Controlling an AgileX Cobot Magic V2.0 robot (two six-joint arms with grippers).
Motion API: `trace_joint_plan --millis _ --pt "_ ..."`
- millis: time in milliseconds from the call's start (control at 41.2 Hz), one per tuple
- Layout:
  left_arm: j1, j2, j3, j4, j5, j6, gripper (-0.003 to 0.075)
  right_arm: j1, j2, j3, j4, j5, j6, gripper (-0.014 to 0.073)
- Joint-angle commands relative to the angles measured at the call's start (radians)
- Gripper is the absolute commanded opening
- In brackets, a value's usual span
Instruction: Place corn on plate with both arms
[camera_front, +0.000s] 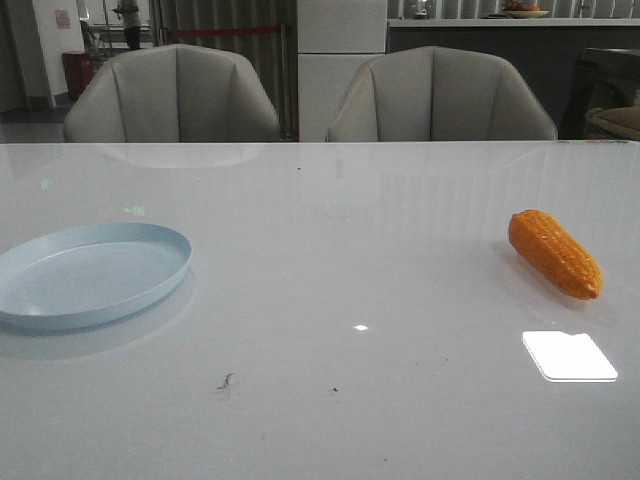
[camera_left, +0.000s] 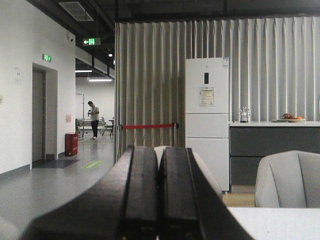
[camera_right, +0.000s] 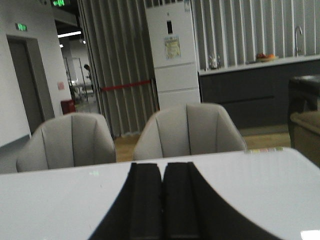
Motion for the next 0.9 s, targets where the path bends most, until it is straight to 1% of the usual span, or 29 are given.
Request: trace_joint_plan --millis 0,219,316,437,631,874 --pt "0.001 0.043 -0.117 -0.001 -0.014 -0.008 0.0089 -0.001 0.075 -0.125 -0.007 -0.042 -0.006 0.0053" --pt "0.001 0.240 -0.310 0.014 -0.011 -0.008 0.0089 -0.001 0.326 -0.335 -0.085 -0.019 -0.006 0.0053" --pt "0.001 0.344 -0.357 0.014 -0.011 -0.008 0.0089 -0.001 0.448 -0.383 -0.108 -0.018 -0.006 0.0053" --pt "0.001 0.474 -0.368 0.014 -0.016 -0.008 0.0089 -0.001 0.581 -0.390 -0.145 -0.003 -0.006 0.0053" --pt "0.001 0.649 -0.366 0.014 0.086 -0.008 0.0089 -0.001 0.771 -0.390 -0.149 0.047 -0.006 0.0053" --pt "0.001 0.807 -0.366 0.012 0.093 -0.008 0.0089 -0.001 0.914 -0.390 -0.148 0.058 -0.006 0.0053"
